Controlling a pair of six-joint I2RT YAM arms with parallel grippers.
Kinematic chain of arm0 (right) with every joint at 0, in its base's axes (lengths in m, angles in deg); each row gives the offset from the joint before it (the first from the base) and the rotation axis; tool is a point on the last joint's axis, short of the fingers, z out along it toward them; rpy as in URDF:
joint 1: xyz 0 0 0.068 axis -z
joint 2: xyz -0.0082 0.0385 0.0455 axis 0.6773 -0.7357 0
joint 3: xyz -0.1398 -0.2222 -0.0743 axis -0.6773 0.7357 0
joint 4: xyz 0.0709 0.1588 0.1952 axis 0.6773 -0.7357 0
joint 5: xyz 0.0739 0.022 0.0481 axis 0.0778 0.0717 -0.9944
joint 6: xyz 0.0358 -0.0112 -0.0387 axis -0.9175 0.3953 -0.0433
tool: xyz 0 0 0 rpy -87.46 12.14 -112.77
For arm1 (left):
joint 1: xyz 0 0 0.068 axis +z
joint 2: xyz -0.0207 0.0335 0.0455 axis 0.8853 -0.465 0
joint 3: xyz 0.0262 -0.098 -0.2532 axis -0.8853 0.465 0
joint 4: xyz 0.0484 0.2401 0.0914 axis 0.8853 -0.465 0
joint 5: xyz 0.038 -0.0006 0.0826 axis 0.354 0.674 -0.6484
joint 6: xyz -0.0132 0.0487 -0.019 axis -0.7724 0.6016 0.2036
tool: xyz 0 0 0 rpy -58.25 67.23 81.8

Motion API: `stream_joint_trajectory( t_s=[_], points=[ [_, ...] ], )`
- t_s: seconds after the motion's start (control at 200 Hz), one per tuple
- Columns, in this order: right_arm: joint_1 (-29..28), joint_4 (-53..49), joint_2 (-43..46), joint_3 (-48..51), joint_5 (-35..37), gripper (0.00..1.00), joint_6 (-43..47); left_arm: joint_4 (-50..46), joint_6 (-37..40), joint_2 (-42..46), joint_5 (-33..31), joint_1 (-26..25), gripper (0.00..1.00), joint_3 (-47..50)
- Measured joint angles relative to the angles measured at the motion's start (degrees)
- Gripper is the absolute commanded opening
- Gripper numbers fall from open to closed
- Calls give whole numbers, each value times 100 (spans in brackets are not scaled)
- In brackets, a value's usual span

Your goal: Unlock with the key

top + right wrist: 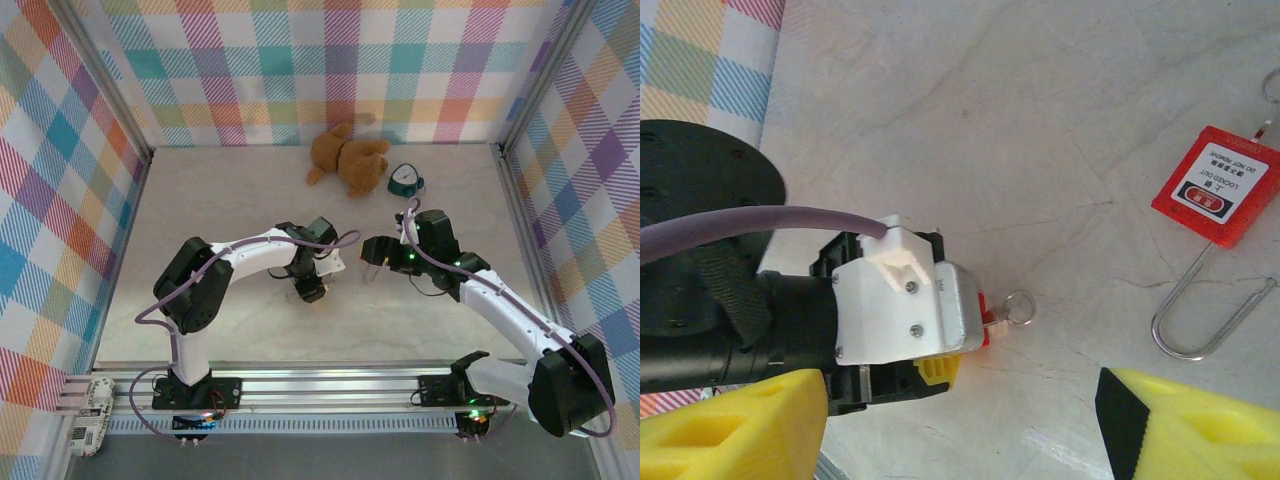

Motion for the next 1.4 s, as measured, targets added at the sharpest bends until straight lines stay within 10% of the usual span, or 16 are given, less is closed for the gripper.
stream_joint_trajectory(
  t_s=[0.825,1.135,1.4],
  points=[
    [7,-109,94,31,-4,72,0,-85,-190,24,-479,-149,33,133],
    [306,-79,188,33,-400,76,-581,1145,-146,1965,-2726,-1172,32,1239],
    [326,1231,26,407,-1255,82,-2135,3910,1528,2844,-4968,-2555,31,2959]
  ],
)
